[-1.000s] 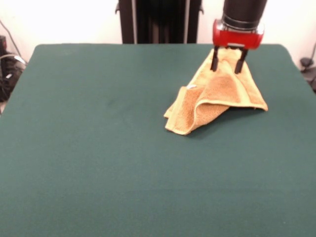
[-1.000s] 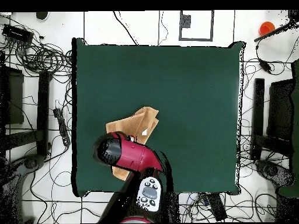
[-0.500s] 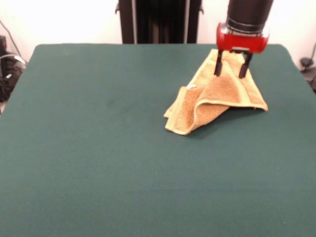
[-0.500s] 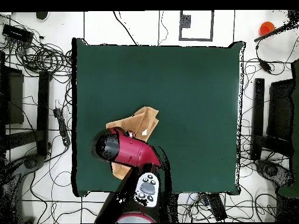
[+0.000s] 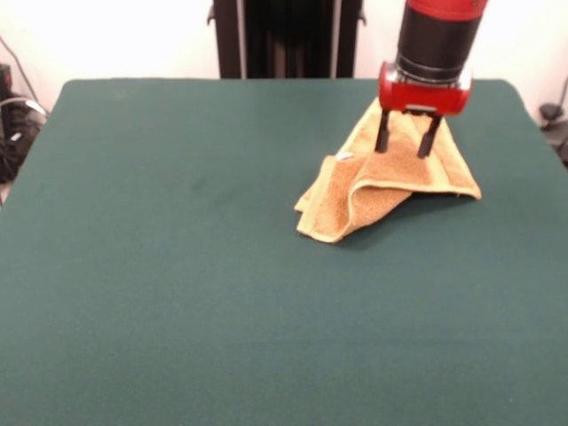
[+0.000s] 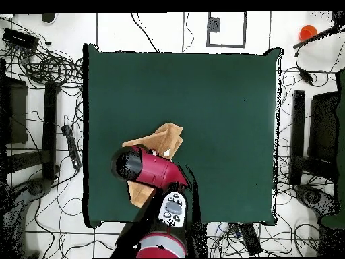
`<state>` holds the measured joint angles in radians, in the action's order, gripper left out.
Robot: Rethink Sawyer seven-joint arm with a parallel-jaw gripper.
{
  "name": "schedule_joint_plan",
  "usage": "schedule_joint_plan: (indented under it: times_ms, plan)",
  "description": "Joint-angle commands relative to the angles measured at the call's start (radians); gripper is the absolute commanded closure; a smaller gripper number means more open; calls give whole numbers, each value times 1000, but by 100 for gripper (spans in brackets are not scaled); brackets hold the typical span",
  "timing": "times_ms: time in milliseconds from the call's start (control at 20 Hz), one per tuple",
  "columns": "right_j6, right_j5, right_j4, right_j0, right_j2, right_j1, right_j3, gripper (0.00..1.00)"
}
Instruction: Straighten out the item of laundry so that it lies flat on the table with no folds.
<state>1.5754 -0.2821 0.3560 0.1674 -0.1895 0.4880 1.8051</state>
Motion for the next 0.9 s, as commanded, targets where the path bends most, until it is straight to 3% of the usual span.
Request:
schedule_joint_plan:
  times_ms: [50,900]
  plan:
    - [205,-55,11,5,36,-39,-55,0]
    - [211,-21,30,6,56,-139,-154,0]
